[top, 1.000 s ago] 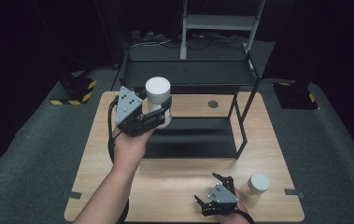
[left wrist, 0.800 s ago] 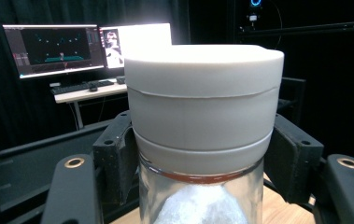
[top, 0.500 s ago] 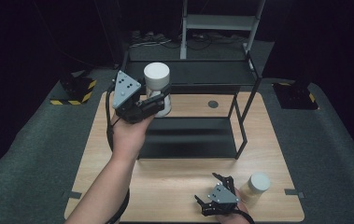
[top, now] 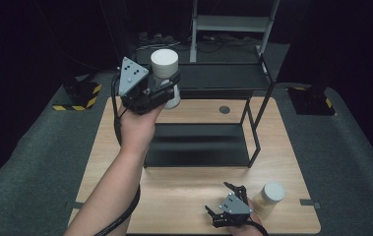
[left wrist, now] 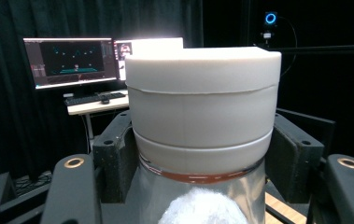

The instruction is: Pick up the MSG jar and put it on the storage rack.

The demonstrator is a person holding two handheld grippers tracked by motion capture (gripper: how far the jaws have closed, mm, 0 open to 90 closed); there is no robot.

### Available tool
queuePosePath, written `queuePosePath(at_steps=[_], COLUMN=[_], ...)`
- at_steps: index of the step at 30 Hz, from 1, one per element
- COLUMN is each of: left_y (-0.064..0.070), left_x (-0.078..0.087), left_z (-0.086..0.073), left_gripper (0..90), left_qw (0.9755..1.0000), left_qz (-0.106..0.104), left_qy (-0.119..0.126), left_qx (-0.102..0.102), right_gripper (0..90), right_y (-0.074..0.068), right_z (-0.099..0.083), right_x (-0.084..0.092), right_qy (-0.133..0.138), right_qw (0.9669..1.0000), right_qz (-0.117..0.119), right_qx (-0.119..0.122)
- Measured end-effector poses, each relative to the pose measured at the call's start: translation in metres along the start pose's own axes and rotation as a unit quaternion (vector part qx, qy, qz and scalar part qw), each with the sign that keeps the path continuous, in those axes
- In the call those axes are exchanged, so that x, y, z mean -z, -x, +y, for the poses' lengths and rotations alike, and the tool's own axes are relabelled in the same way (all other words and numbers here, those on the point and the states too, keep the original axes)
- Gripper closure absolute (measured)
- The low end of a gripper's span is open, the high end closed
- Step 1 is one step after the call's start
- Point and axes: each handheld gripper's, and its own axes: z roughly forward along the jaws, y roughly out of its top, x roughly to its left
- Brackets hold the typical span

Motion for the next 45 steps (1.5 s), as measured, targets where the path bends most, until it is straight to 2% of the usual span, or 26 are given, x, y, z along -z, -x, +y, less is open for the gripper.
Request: queuePosePath(at_steps=[14,25,28,45], left_y=[-0.003,-0.008,-0.010,-0.014], left_x=[-0.026,-0.044,-0.049,-0.069], left_z=[0.005,0.005,0.007,0.009], left_gripper=[34.6,34.6,34.6,34.6], left_qw=[0.9998,0.9992,0.9991,0.9979], left_qz=[0.017,0.037,0.038,0.059], left_qy=[-0.007,-0.012,-0.016,-0.024], left_qx=[-0.004,0.010,0.006,0.008], right_gripper=[0.0,0.0,0.0,0.0], right_y=[0.000,0.001,0.001,0.002], right_z=[0.000,-0.002,-0.002,-0.004], right_x=[0.000,0.001,0.001,0.002], right_qy=[0.001,0.004,0.005,0.010], right_qw=[1.0000,1.0000,1.0000,0.9999], right_qz=[0.000,0.001,0.000,0.002], right_qx=[0.000,0.001,-0.002,-0.004])
